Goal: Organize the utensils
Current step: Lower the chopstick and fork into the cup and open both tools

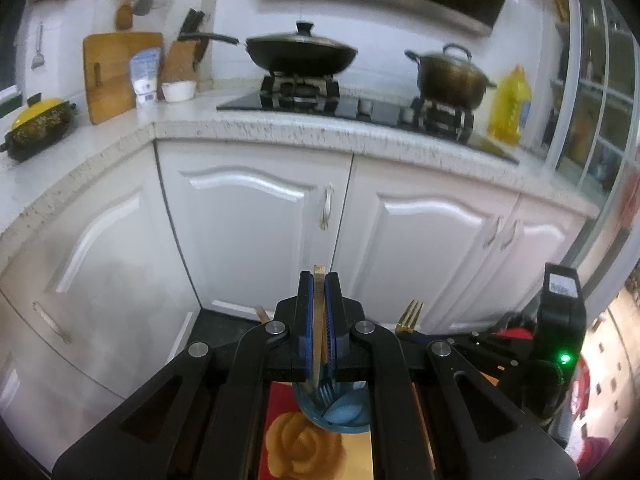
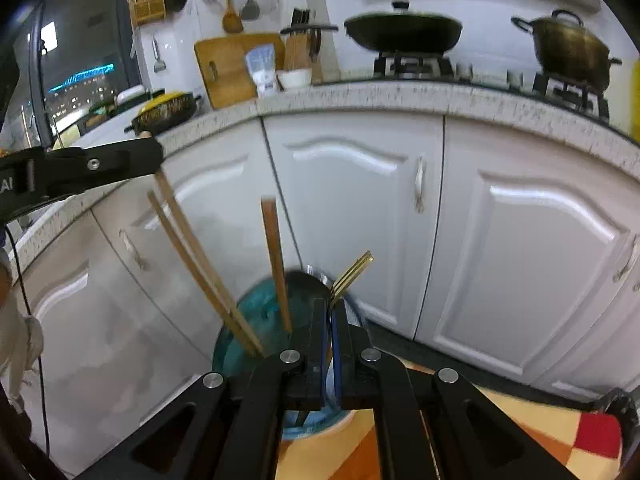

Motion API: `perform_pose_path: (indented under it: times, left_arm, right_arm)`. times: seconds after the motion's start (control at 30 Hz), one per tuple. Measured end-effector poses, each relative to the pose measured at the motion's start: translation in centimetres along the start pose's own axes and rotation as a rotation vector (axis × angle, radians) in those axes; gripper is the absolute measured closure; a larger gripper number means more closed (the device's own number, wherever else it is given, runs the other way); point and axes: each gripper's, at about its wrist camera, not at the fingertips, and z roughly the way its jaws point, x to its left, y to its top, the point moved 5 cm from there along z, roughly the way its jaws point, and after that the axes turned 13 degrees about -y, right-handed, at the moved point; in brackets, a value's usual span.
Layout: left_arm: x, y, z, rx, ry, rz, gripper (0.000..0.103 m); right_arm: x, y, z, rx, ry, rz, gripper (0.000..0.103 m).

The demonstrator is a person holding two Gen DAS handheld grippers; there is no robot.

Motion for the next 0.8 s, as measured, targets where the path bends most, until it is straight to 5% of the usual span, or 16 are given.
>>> perform_pose_path:
  times: [0.27,0.4,0.57,0.63,0.73,0.8]
  left_arm:
    - [0.6,-2.4,2.3,0.047,0.004,-0.043,0.099]
    - [1.0,-2.7,2.3,0.055,0.0,-0.074,0.099]
    - [1.3,-3.0,2.2,0.071,-0.003,-0.1,0.096]
    - [1.2,-3.2,1.9,0.077,-0.005,-0.105,0.088]
    - [1.0,-3.4,1.2,0.067,-0.012,-0.11,0.063]
    - [0.6,-3.5,0.6,0.056,-0.022,-0.108,0.062]
  right_arm:
    - [-0.9,-2.7,0.8,0.087,0.037,0.027,0.1]
    - [-2.4,-2.8,-0.2,0.087,0.051,0.085,0.076]
    - [-4.0,-3.5,-1.7,0.093,0.057,0.144,0.074]
    - [-4.3,-3.8,-2.4,0.095,0.063,0.16,0.074]
    - [-4.6,-4.4,-3.4,0.097,0.058,0.166,0.073]
    - [-4.6,-4.8,-3.9,0.104,0.058,0.166,0.071]
